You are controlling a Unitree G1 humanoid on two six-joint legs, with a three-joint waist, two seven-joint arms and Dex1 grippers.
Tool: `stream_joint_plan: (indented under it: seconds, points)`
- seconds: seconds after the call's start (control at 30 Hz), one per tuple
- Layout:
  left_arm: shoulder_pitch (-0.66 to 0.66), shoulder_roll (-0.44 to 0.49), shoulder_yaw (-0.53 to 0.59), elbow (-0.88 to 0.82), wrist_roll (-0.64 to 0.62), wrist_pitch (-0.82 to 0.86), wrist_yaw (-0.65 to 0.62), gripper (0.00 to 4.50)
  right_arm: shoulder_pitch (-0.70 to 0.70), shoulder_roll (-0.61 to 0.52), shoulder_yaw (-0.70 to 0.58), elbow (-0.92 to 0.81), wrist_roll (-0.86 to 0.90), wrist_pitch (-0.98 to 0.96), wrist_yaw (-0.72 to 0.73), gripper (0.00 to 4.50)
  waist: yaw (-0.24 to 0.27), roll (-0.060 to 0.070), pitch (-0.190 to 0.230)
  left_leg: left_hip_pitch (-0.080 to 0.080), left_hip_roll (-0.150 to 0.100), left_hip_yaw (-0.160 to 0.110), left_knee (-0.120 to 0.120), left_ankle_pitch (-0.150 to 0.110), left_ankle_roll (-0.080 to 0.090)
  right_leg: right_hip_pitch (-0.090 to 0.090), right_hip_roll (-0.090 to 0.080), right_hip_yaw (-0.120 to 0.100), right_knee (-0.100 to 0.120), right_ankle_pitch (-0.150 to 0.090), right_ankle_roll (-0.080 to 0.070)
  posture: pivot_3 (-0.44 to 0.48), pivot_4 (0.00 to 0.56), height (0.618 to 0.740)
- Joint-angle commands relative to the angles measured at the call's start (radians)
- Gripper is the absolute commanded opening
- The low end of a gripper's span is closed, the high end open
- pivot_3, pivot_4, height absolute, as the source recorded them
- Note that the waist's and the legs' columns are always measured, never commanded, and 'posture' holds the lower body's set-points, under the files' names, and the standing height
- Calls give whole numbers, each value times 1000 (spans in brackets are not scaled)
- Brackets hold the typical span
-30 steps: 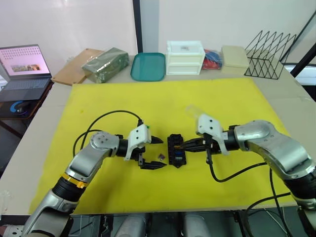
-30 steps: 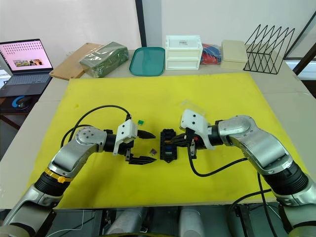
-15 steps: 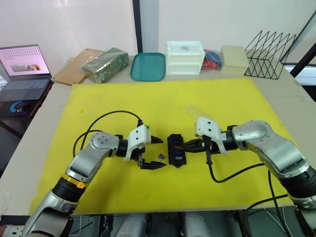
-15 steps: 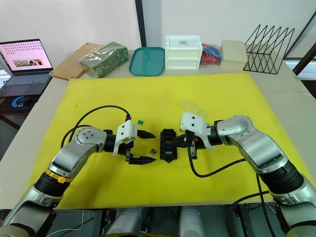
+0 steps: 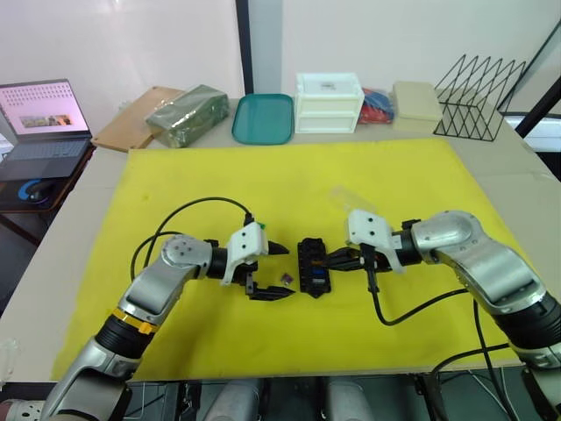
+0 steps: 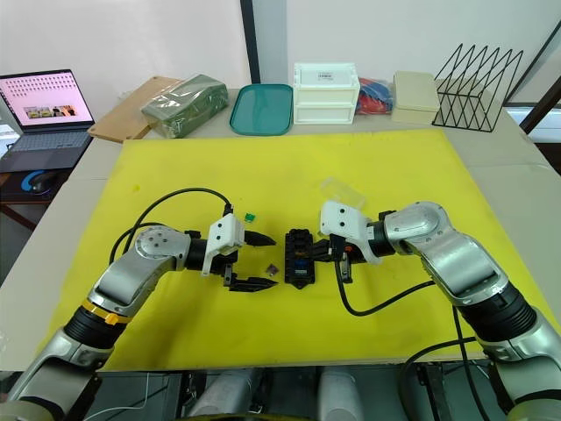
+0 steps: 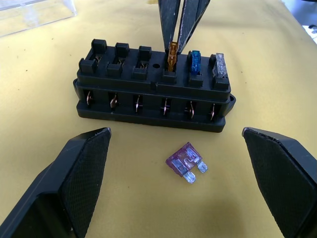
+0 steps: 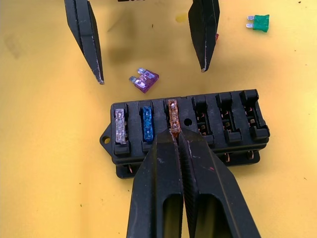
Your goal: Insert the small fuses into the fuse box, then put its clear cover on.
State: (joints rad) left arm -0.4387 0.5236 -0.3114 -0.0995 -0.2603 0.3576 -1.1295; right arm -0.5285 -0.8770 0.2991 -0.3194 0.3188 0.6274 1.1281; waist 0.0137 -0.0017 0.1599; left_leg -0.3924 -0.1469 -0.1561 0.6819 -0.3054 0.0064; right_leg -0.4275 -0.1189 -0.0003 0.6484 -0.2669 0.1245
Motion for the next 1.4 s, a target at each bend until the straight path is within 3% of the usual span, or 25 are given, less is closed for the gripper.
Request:
stream_joint_plan:
  seconds: [0.03,0.1,0.43,0.53,0.6,0.87,1.4]
  points:
    - [-9,-3,2,-13,2,-19,-3,4500,-17,-5,7,-6,-18,31,7,683,0,0,0,0,0,0,0,0,0,0,0,0,0,0,0,0,150,740]
    - [-10,-4,3,-12,4,-19,-3,4500,-26,-9,1,-19,-10,52,12,1291,-1,0,0,0,0,0,0,0,0,0,0,0,0,0,0,0,150,740]
    - [-18,-9,6,-8,10,-16,-3,4500,-86,20,-68,-53,67,139,1,1291,0,0,0,0,0,0,0,0,0,0,0,0,0,0,0,0,150,740]
    - [-23,-12,6,-7,9,-13,-2,4500,-99,47,-79,-52,92,161,-11,669,0,0,0,0,0,0,0,0,0,0,0,0,0,0,0,0,150,740]
    - [-25,-13,7,-7,9,-12,-3,4500,-98,59,-74,-50,92,162,-17,17,0,0,0,0,0,0,0,0,0,0,0,0,0,0,0,0,150,740]
    - [-22,-10,11,-17,7,-7,0,4500,-91,101,-50,-35,84,162,-37,17,0,0,0,0,0,0,0,0,0,0,0,0,0,0,0,0,150,740]
    - [-19,-5,8,-27,11,-4,2,4500,8,75,27,21,-21,67,-31,17,0,0,0,0,0,0,0,0,0,0,0,0,0,0,0,0,150,740]
